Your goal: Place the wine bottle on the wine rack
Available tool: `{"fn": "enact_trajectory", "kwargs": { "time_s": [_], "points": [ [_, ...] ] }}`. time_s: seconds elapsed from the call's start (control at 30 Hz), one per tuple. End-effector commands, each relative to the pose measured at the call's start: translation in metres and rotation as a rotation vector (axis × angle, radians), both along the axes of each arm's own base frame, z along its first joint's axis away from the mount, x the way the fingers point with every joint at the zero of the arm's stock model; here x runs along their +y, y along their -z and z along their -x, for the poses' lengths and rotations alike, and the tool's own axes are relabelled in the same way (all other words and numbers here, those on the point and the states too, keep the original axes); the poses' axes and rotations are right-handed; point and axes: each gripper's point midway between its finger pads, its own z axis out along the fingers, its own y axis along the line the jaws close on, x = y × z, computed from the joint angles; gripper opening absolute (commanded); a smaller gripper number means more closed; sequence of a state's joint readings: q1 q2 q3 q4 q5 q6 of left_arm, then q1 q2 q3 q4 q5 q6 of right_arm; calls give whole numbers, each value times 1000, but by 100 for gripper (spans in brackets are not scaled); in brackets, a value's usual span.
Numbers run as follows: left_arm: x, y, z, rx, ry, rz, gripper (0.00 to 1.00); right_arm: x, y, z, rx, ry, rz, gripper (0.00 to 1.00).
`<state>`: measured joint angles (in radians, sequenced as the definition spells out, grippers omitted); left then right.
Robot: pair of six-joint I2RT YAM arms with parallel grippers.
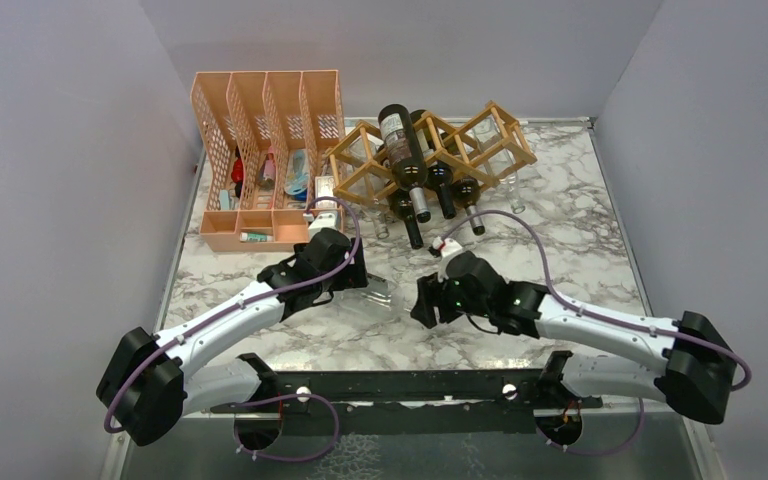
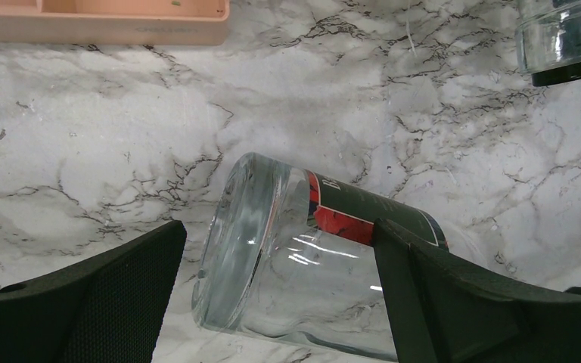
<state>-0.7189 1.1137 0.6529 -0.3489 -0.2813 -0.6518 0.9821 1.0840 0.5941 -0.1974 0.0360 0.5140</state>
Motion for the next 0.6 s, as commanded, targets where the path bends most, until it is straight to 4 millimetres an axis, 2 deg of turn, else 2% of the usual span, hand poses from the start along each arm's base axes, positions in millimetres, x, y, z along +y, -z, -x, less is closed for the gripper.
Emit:
{"fn": "enact_trajectory", "kwargs": {
  "time_s": [0.0, 0.13, 0.27, 0.57],
  "points": [
    [17, 21, 13, 58, 12, -81, 99, -1, 16, -4, -67, -195, 197, 65],
    [16, 18, 12, 51, 11, -74, 99, 10, 21, -12, -94, -266, 236, 64],
    [16, 16, 11, 45, 12, -68, 99, 26, 25, -9, -96, -355, 206, 61],
    [13, 17, 15, 65, 17, -38, 98, 48, 43, -9, -71, -408, 166, 53]
  ]
}}
